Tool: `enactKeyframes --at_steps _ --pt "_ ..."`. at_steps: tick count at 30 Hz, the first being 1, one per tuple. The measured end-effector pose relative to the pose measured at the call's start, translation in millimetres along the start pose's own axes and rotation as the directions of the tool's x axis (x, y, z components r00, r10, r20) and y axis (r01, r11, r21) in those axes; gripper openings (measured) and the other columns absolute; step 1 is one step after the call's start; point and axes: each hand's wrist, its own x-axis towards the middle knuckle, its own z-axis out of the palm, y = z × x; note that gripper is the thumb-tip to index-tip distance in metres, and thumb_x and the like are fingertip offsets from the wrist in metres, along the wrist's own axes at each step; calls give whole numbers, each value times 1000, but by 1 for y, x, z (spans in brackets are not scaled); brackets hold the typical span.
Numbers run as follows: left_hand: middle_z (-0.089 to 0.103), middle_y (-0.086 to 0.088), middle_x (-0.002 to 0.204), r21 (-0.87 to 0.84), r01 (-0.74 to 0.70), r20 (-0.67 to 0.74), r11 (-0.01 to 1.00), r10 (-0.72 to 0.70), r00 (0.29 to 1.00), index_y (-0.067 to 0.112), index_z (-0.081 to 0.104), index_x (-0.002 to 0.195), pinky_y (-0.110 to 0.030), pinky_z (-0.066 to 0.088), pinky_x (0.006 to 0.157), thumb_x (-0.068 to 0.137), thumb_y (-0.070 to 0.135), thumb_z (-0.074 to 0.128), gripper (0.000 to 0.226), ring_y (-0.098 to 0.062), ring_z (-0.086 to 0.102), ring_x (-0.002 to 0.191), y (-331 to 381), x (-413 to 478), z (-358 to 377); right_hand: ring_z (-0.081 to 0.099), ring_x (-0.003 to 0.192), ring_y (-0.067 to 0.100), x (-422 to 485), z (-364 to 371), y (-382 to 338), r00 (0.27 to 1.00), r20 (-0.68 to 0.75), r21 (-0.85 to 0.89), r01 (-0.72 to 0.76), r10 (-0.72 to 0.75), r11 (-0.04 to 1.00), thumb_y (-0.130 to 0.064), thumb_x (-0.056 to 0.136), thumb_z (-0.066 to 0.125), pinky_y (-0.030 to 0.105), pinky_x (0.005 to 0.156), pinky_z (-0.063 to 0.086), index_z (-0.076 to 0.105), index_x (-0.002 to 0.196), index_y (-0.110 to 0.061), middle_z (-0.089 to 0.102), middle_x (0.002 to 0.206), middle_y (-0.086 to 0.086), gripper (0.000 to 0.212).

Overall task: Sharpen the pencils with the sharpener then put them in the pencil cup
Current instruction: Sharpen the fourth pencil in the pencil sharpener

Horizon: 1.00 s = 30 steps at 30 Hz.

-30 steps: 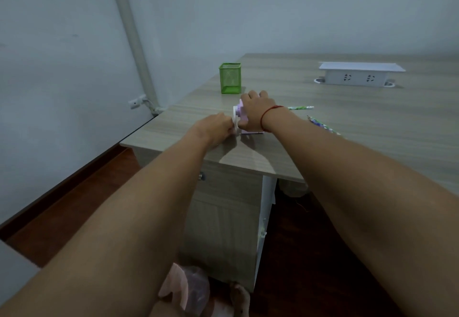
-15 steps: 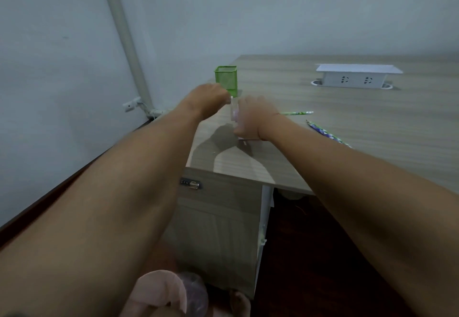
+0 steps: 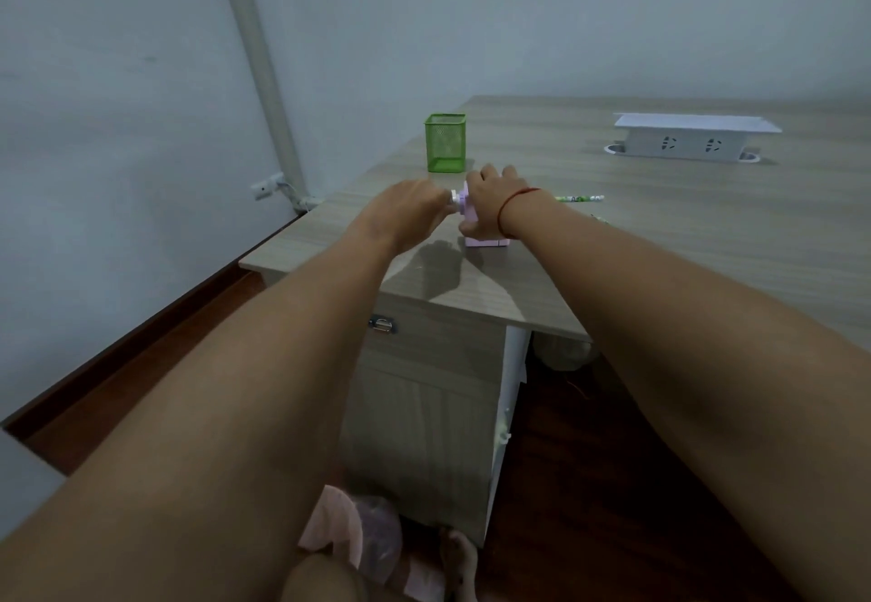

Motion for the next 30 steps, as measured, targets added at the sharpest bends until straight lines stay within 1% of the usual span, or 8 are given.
enactKeyframes --at_steps 5,8,11,16,20,24,27,30 --pt "66 -24 85 -36 7 42 999 -6 999 -3 62 100 -36 39 65 98 19 46 27 -39 60 76 1 -5 4 42 122 36 0 1 3 999 -32 -17 33 -33 999 -40 88 50 42 102 36 42 132 -6 44 133 18 56" --pt "65 -22 84 -55 18 93 998 -13 996 -2 62 96 -36 42 67 98 20 45 28 -36 61 76 1 -8 10 41 123 38 0 1 3 999 -45 -5 31 -31 1000 -43 86 52 43 99 39 40 133 -5 43 135 18 61" --pt "64 -18 86 -30 25 149 999 -20 989 1 62 91 -35 45 67 98 16 44 25 -32 62 78 3 -11 22 41 123 38 -1 2 4 998 -54 11 28 -27 1000 -44 86 52 44 97 41 39 133 -5 42 137 19 62" --pt "66 -15 97 -94 116 285 989 -85 955 6 65 97 -38 47 79 99 28 41 33 -29 62 88 -5 7 36 40 124 38 -2 5 7 996 -85 33 36 -33 999 -44 86 51 45 96 42 39 135 -5 41 138 17 63" --pt "65 -18 99 -30 120 354 992 -102 930 7 66 102 -36 45 78 98 28 43 32 -31 61 88 -11 24 36 41 122 38 -2 8 8 993 -110 37 37 -33 999 -44 86 51 45 94 43 41 133 -5 43 137 18 63" --pt "65 -20 97 77 162 276 984 -177 945 3 66 98 -36 43 71 93 16 48 23 -36 62 87 -19 45 30 44 119 35 -2 10 7 989 -142 17 46 -43 999 -44 84 53 42 92 43 43 130 -7 46 134 15 60" --pt "66 -22 96 118 83 210 990 -107 972 2 68 95 -35 41 68 93 15 50 22 -38 63 89 -24 49 25 45 119 35 -2 9 8 989 -145 27 44 -39 999 -43 83 55 42 92 42 42 131 -9 46 134 14 61" --pt "65 -23 97 158 46 137 986 -68 988 5 66 100 -39 45 70 96 14 47 22 -39 62 91 -29 47 18 45 119 35 -2 8 7 990 -136 24 43 -39 999 -42 83 56 41 93 41 42 131 -9 45 134 14 60"
